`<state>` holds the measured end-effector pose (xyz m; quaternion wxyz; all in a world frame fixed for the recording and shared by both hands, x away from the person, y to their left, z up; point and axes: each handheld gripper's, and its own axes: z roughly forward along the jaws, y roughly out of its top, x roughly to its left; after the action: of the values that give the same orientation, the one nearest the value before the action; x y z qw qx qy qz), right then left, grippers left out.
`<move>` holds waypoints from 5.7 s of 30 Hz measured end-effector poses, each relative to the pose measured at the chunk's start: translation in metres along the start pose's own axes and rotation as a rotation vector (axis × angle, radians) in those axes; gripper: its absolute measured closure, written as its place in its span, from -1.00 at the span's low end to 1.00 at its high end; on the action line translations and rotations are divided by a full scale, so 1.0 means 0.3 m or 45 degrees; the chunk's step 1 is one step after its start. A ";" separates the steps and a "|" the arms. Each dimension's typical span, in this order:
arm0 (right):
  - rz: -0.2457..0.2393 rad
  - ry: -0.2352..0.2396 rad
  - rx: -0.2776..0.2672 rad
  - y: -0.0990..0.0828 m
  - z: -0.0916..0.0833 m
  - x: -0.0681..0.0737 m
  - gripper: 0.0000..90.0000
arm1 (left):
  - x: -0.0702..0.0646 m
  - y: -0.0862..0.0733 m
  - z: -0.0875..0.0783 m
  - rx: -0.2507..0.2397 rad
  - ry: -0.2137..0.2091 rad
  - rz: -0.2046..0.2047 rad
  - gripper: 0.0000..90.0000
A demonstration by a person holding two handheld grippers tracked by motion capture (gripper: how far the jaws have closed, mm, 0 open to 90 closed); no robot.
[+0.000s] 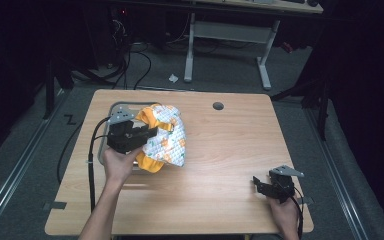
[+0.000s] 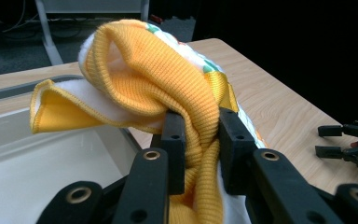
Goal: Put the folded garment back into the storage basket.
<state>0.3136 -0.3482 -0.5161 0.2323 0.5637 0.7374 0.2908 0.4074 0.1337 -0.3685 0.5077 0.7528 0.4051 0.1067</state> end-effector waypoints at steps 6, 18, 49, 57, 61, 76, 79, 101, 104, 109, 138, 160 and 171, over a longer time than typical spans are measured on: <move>0.001 0.000 0.000 0.000 0.000 0.000 -0.34 | 0.032 -0.006 -0.025 -0.009 0.015 -0.016 0.67; 0.002 -0.001 0.001 0.000 0.000 0.000 -0.34 | 0.091 -0.014 -0.061 -0.011 0.046 -0.026 0.67; 0.007 -0.003 0.003 0.000 0.000 0.001 -0.35 | 0.193 -0.042 -0.020 0.094 0.142 -0.004 0.66; 0.007 -0.003 0.003 0.000 -0.001 0.000 -0.35 | 0.208 -0.070 0.020 0.163 0.193 0.018 0.66; 0.007 -0.004 0.005 0.000 -0.001 0.000 -0.35 | 0.218 -0.082 0.034 0.185 0.210 0.016 0.66; 0.012 -0.006 0.003 0.000 0.000 0.000 -0.35 | 0.237 -0.118 0.111 0.302 0.278 0.044 0.66; 0.012 -0.006 0.003 0.000 0.000 0.000 -0.35 | 0.243 -0.125 0.130 0.330 0.292 0.053 0.66; 0.010 -0.005 0.003 0.000 0.000 -0.001 -0.35 | 0.282 -0.132 0.195 0.491 0.424 0.023 0.56; 0.010 -0.006 0.003 0.000 0.000 -0.001 -0.35 | 0.284 -0.131 0.194 0.489 0.455 0.002 0.43; 0.011 -0.006 0.003 0.000 0.000 -0.001 -0.35 | 0.298 -0.132 0.172 0.444 0.495 -0.042 -0.02; 0.011 -0.006 0.003 0.000 -0.001 0.000 -0.35 | 0.145 -0.133 0.019 0.134 0.346 -0.034 -0.37; 0.012 -0.007 0.003 0.000 0.000 0.000 -0.35 | 0.018 -0.176 -0.016 0.077 0.223 0.006 -0.39; 0.012 -0.007 0.003 0.000 0.000 0.000 -0.35 | -0.016 -0.198 -0.022 0.066 0.212 0.030 -0.39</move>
<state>0.3135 -0.3482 -0.5161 0.2323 0.5681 0.7344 0.2896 0.3706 0.1440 -0.4148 0.4515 0.7589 0.4397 0.1642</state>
